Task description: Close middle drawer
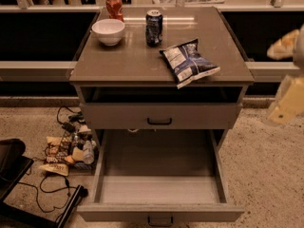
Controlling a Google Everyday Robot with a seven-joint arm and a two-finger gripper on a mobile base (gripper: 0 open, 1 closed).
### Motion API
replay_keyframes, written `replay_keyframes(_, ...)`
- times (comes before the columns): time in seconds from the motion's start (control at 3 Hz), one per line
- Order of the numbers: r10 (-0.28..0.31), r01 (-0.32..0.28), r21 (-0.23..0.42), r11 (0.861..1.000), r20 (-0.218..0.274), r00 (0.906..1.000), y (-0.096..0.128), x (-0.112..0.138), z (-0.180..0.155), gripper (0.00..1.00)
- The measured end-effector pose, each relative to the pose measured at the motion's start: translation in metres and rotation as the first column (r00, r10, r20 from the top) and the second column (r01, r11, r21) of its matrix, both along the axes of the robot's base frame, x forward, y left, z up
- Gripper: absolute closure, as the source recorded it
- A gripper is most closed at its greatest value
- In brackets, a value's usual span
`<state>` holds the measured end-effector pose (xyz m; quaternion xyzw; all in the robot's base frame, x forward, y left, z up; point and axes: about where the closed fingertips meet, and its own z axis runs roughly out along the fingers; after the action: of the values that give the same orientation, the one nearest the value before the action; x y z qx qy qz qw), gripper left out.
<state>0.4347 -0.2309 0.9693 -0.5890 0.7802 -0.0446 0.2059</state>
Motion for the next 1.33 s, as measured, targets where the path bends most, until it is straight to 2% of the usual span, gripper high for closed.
replay_keyframes(0.33, -0.072, 0.072, 0.057, 0.996, 0.01, 0.9973, -0.025, -0.023, -0.053, 0.42)
replay_keyframes(1.0, -0.146, 0.144, 0.147, 0.979, 0.007, 0.9892, -0.054, -0.051, -0.153, 0.89)
replay_keyframes(1.33, -0.168, 0.175, 0.172, 0.969, -0.05, 0.9844, -0.059, -0.06, -0.208, 1.0)
